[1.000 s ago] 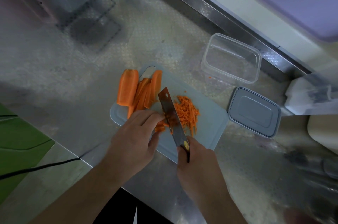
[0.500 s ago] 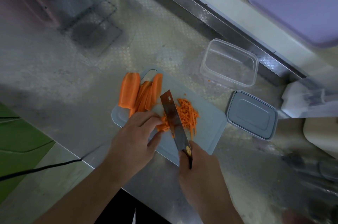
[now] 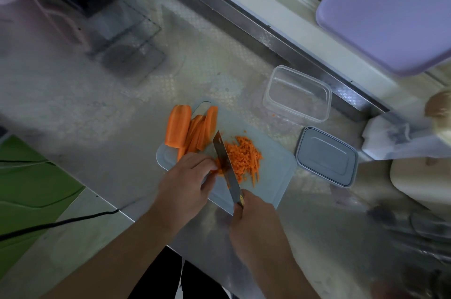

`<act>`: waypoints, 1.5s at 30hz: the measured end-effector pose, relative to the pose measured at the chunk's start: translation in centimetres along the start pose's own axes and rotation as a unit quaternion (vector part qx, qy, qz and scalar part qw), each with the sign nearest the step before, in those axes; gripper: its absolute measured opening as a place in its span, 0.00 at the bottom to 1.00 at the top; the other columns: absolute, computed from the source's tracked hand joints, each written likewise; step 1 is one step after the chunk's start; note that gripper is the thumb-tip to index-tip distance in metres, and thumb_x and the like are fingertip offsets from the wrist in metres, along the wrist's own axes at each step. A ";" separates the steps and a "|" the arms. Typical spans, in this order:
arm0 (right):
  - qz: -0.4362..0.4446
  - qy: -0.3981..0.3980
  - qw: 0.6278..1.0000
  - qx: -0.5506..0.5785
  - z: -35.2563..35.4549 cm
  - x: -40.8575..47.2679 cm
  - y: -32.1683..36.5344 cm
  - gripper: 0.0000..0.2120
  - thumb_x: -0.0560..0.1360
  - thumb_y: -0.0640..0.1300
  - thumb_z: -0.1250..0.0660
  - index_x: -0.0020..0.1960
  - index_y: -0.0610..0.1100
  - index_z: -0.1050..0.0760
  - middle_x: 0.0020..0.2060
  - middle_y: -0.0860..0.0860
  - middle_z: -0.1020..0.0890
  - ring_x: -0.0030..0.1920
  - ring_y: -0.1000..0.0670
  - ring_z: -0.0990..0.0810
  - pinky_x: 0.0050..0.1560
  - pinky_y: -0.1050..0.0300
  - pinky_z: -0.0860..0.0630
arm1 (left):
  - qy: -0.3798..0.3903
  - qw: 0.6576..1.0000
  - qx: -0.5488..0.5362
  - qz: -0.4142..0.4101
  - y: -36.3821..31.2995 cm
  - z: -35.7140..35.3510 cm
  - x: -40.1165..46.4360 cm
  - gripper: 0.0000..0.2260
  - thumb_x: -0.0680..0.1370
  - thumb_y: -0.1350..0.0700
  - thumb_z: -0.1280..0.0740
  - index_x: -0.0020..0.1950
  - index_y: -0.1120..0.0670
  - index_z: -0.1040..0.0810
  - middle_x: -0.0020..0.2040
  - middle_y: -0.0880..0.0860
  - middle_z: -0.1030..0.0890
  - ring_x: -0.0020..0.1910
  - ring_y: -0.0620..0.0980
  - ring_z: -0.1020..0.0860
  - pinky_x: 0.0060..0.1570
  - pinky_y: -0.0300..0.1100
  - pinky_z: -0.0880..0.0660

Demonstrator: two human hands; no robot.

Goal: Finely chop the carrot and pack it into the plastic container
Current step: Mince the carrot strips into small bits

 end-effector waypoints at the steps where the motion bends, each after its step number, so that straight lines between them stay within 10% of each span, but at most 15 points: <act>1: -0.005 0.002 1.000 -0.003 0.0 0.0 0.2 0.08 0.82 0.46 0.43 0.47 0.49 0.28 0.39 0.53 0.22 0.39 0.53 0.22 0.40 0.55 0.23 | -0.001 1.000 -0.003 0.000 0.0 0.0 0.0 0.08 0.75 0.61 0.22 0.50 0.52 0.16 0.50 0.45 0.18 0.53 0.47 0.21 0.47 0.42 0.21; 14: -0.005 0.025 1.000 0.018 1.6 -0.5 0.7 0.09 0.82 0.47 0.45 0.48 0.46 0.29 0.43 0.45 0.22 0.39 0.39 0.18 0.41 0.40 0.17 | -0.023 0.999 -0.031 -0.016 0.2 -0.6 -1.1 0.03 0.81 0.58 0.27 0.53 0.55 0.17 0.54 0.48 0.18 0.57 0.50 0.21 0.59 0.37 0.27; 24: 0.046 -0.028 0.999 0.000 0.6 0.5 -0.5 0.15 0.83 0.47 0.44 0.37 0.50 0.37 0.33 0.51 0.26 0.30 0.52 0.28 0.28 0.57 0.39 | -0.042 0.999 -0.016 -0.016 0.5 -0.6 -1.3 0.04 0.81 0.55 0.28 0.54 0.53 0.15 0.58 0.47 0.19 0.57 0.47 0.21 0.54 0.37 0.25; 45: 0.041 -0.049 0.997 0.032 0.0 0.0 -0.6 0.15 0.83 0.48 0.42 0.38 0.47 0.34 0.30 0.49 0.26 0.28 0.50 0.27 0.29 0.55 0.35 | -0.057 0.997 -0.029 -0.041 0.9 -0.7 -0.7 0.01 0.79 0.60 0.26 0.50 0.56 0.16 0.52 0.47 0.17 0.54 0.50 0.20 0.52 0.41 0.23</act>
Point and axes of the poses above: each hand's wrist, its own x-axis towards the middle knuckle, its own z-axis out of the back of the hand, y = z × x, the point moved 2 cm from there along x, towards the middle knuckle
